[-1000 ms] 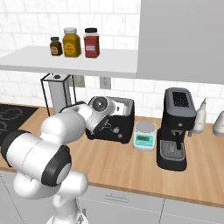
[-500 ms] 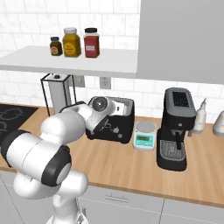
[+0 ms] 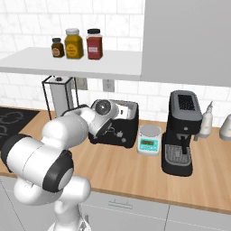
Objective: Start the toaster. Once the lever pops up, take the bread to the plate on the dining counter.
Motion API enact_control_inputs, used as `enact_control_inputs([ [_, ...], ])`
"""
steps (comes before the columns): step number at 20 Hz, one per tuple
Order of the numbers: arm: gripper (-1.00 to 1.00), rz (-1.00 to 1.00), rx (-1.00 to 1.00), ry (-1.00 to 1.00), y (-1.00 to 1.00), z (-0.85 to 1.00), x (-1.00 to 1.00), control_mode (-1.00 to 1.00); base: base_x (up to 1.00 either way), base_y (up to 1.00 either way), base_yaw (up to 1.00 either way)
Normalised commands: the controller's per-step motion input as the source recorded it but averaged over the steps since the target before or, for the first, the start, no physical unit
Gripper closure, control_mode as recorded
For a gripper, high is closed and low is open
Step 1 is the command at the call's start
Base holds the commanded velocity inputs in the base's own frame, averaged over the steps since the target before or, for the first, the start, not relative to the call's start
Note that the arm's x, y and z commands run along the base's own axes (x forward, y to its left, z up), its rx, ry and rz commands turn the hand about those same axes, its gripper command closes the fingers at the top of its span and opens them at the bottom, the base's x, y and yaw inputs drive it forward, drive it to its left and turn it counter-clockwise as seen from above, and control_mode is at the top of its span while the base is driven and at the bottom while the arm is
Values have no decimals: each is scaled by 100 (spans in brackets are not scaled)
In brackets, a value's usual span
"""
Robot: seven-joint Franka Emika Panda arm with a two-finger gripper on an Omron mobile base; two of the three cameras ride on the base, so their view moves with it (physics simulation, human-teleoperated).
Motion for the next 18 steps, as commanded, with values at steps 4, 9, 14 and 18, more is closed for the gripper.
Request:
enact_control_inputs([
  [4, -100, 0, 0, 0, 0, 0, 0, -100, 0, 0, 0],
  [9, -100, 0, 0, 0, 0, 0, 0, -100, 0, 0, 0],
  [14, -100, 0, 0, 0, 0, 0, 0, -100, 0, 0, 0],
  [18, -100, 0, 0, 0, 0, 0, 0, -100, 0, 0, 0],
])
